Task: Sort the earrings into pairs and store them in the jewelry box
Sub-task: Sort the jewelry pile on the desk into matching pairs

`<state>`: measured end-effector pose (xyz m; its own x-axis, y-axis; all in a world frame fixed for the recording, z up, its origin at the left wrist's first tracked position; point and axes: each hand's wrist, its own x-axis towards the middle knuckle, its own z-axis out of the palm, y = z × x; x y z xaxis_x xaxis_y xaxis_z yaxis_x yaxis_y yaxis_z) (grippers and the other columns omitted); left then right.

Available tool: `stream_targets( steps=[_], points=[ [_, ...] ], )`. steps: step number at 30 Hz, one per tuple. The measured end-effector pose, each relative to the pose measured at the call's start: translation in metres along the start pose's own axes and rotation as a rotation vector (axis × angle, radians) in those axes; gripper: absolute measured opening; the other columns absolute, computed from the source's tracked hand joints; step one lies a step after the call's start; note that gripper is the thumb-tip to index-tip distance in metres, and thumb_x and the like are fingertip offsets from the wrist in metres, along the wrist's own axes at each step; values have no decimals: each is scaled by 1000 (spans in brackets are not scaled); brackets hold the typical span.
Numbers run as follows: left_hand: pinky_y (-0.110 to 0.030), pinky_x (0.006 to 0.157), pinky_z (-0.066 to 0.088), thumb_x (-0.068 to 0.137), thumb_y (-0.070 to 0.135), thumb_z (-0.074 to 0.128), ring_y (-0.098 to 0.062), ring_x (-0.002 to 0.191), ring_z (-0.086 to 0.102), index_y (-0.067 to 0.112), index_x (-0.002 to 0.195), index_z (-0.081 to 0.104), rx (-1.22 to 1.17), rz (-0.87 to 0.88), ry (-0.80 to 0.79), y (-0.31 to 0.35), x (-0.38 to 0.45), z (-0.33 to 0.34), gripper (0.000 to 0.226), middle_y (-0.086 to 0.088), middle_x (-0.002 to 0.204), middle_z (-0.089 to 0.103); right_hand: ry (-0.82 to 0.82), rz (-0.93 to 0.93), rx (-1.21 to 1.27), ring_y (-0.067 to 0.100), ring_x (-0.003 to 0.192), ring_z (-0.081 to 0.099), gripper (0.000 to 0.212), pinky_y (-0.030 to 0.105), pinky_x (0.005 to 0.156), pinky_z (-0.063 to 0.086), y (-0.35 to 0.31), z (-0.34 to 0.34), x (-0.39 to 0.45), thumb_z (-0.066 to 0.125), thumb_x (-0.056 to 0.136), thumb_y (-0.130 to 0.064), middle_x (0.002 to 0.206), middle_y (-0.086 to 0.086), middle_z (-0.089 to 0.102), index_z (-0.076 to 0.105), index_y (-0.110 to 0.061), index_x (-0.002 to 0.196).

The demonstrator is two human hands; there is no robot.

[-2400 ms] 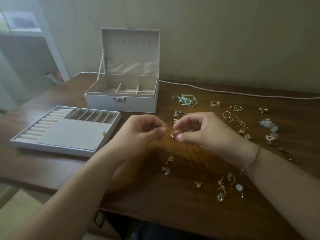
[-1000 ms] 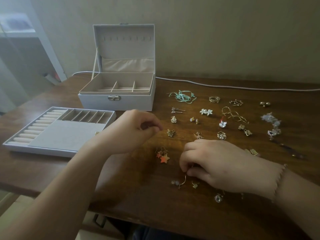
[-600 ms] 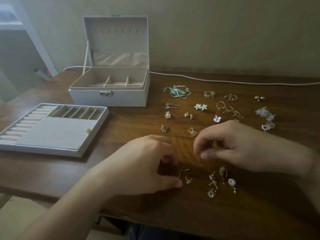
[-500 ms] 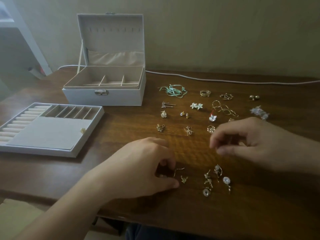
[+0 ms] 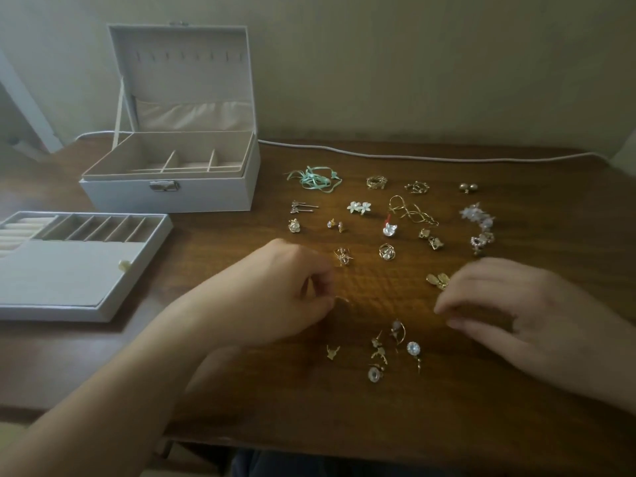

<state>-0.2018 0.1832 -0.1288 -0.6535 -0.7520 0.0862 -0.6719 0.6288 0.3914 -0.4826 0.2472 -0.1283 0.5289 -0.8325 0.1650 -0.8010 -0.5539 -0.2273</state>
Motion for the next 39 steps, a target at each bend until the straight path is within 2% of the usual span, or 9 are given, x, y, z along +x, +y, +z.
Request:
stream_targets(
  steps=[6, 11, 15, 18, 23, 25, 29, 34, 39],
  points=[
    [-7, 58, 38, 87, 31, 67, 5, 72, 56, 33, 82, 65, 1, -12, 33, 0, 25, 7, 6, 18, 74, 61, -166, -182, -35, -5, 103, 47, 27, 27, 80, 50, -1, 5, 38, 63, 87, -36, 109, -30, 49, 58, -49, 110],
    [-19, 73, 49, 86, 32, 66, -1, 82, 55, 33, 84, 63, 6, 75, 79, -5, 21, 24, 4, 17, 82, 60, -212, -242, -45, -4, 100, 48, 16, 28, 79, 50, 4, 9, 46, 59, 90, -41, 106, -27, 52, 58, -46, 105],
    [-19, 77, 49, 87, 34, 68, -1, 87, 56, 33, 86, 65, -22, 120, 46, -9, 19, 25, 3, 17, 85, 60, -229, -248, -81, -3, 95, 50, 20, 23, 73, 49, 10, 8, 44, 43, 89, -52, 100, -27, 54, 59, -45, 100],
    [-15, 75, 47, 90, 35, 65, -1, 88, 57, 34, 92, 67, -64, 110, 37, -13, 17, 22, 4, 18, 89, 61, -217, -221, -45, -4, 95, 52, 22, 23, 74, 50, 12, 6, 44, 43, 90, -52, 98, -28, 56, 61, -45, 100],
    [-5, 59, 38, 92, 14, 61, 8, 68, 54, 36, 92, 65, -240, -103, 430, -24, 16, 11, 23, 18, 78, 61, -82, -123, 157, -2, 90, 58, 14, 23, 72, 51, 5, 1, 63, 52, 85, -48, 86, -27, 60, 65, -43, 92],
    [-5, 57, 37, 91, 9, 61, 8, 64, 52, 35, 91, 66, -231, -146, 501, -26, 16, 11, 26, 17, 74, 61, -41, -92, 178, -4, 88, 57, 15, 19, 73, 49, 0, 3, 74, 55, 82, -46, 82, -27, 59, 67, -41, 91],
    [-10, 59, 39, 88, 10, 62, 1, 71, 55, 30, 93, 69, -136, -109, 452, -27, 16, 15, 21, 17, 78, 60, -96, -56, 90, -4, 80, 54, 8, 24, 74, 48, -8, 16, 92, 61, 88, -38, 81, -27, 56, 68, -38, 93],
    [-29, 71, 52, 88, 11, 62, -7, 81, 59, 29, 97, 70, -84, 10, 318, -28, 16, 18, 22, 13, 88, 63, -172, -38, 90, -1, 83, 56, 11, 28, 77, 50, -12, 21, 92, 61, 91, -33, 86, -23, 58, 69, -34, 97],
    [-19, 69, 47, 87, 12, 65, -4, 83, 56, 31, 98, 69, -69, 79, 249, -24, 14, 17, 22, 17, 88, 60, -169, -64, 90, 0, 88, 56, 14, 30, 78, 51, -10, 13, 86, 59, 91, -33, 92, -20, 60, 68, -37, 101]
  ],
)
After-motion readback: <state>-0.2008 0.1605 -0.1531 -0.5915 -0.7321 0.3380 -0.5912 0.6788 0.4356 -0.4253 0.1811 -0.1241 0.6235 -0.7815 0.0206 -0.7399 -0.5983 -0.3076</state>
